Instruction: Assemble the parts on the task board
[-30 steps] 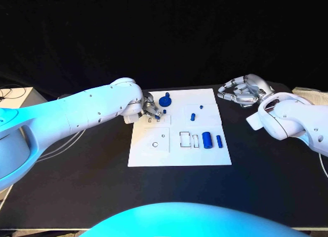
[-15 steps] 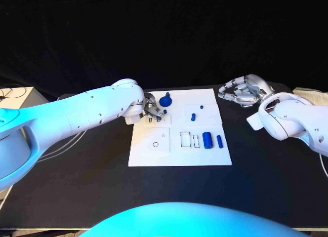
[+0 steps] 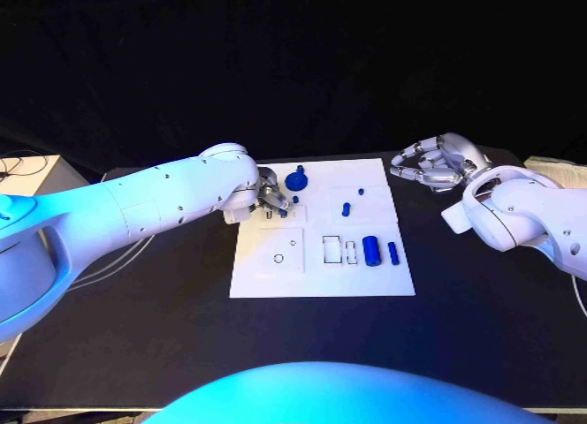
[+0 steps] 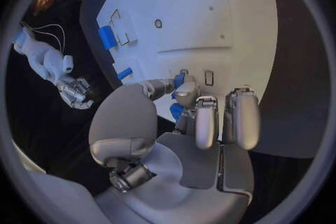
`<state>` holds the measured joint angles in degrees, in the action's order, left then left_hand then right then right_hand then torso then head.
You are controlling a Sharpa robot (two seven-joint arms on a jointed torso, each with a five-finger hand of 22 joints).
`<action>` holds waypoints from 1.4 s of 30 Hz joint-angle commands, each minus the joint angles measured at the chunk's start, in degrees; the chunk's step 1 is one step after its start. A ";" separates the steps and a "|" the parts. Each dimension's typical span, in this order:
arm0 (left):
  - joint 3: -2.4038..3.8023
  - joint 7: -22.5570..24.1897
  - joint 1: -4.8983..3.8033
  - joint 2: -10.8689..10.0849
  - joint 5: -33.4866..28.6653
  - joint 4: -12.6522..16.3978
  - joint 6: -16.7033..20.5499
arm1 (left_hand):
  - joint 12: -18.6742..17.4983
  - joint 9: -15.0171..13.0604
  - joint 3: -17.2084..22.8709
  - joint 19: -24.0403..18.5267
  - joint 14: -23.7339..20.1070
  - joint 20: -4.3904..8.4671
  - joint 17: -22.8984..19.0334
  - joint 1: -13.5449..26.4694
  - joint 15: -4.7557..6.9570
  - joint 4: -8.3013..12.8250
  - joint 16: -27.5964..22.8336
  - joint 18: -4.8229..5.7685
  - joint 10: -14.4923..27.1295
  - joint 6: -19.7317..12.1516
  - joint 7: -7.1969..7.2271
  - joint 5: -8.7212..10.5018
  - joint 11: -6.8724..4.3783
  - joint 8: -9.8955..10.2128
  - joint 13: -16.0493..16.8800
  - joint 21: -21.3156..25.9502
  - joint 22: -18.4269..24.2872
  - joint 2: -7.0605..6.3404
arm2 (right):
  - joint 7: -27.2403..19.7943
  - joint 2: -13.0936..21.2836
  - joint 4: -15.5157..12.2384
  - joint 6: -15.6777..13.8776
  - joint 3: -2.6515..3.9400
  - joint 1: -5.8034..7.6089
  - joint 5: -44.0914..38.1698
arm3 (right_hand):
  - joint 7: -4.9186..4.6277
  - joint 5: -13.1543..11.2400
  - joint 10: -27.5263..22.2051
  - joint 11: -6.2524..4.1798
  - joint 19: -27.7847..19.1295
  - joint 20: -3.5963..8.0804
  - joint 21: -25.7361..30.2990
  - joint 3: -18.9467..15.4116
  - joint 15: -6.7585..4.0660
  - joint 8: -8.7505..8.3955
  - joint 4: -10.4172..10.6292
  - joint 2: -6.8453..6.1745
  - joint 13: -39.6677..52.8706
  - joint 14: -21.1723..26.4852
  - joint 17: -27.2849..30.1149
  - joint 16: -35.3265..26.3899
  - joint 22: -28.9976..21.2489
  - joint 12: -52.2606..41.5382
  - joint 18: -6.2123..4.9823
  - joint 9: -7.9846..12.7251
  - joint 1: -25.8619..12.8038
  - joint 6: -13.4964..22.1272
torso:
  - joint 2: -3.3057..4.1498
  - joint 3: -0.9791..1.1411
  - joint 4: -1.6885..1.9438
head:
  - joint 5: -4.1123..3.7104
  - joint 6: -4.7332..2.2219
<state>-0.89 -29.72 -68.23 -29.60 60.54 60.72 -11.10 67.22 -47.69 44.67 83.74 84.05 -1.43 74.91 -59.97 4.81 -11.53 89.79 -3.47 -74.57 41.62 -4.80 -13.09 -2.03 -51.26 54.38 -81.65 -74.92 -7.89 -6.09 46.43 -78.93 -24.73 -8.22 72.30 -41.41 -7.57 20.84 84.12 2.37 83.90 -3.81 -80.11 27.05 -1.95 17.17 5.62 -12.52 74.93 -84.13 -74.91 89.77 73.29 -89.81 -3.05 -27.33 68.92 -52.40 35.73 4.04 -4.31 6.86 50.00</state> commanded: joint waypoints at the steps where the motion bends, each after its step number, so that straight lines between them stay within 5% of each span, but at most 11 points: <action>1: -0.03 0.15 0.03 0.01 1.61 0.00 -0.63 | -0.19 -9.07 8.67 -0.07 5.80 0.44 14.68 -0.17 0.56 8.83 -0.26 0.37 -0.43 3.48 2.88 -0.36 -0.15 -0.17 0.16 -0.27 -1.30 0.60 | -0.12 0.04 -0.09 0.58 0.03 0.00 -0.41 | 0.00 0.35 5.85 0.34 0.82 -0.39 0.26 0.09 0.45 -0.18 0.27 -0.14 15.03 -5.87 -15.09 0.23 0.05 -0.16 -0.19 -0.05 -0.23 0.50 | -0.01 0.01 0.02 | -0.07 0.00; 42: -0.23 -0.02 0.13 0.10 2.17 0.36 -2.76 | -0.09 -9.30 8.62 0.06 5.79 0.47 14.64 -0.10 0.60 8.92 -0.30 0.42 -0.59 3.63 2.94 -0.81 -0.21 -0.24 0.22 -0.40 -1.54 0.57 | -0.03 0.04 -0.24 0.78 0.03 0.00 -0.41 | 0.00 0.35 5.85 0.34 0.82 -0.39 0.26 0.09 0.45 -0.18 0.27 -0.14 15.03 -5.87 -15.09 0.23 0.05 -0.16 -0.19 -0.05 -0.23 0.50 | 0.02 0.01 0.00 | -0.01 0.00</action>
<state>-1.06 -29.84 -68.21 -29.58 62.23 61.07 -12.30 67.22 -51.48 44.67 83.74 83.84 -1.44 74.91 -60.05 5.01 -11.53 89.79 -3.47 -74.76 42.05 -4.79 -13.55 -2.22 -51.31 54.56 -81.83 -74.91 -7.81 -6.07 46.46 -79.09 -24.43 -8.22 72.30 -41.41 -7.55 20.84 84.12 2.37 83.90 -3.81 -80.11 27.06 -1.95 17.17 5.62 -12.52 74.91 -84.13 -74.95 89.77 73.27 -89.81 -3.05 -27.31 68.92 -52.42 35.77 4.06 -4.31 6.82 50.01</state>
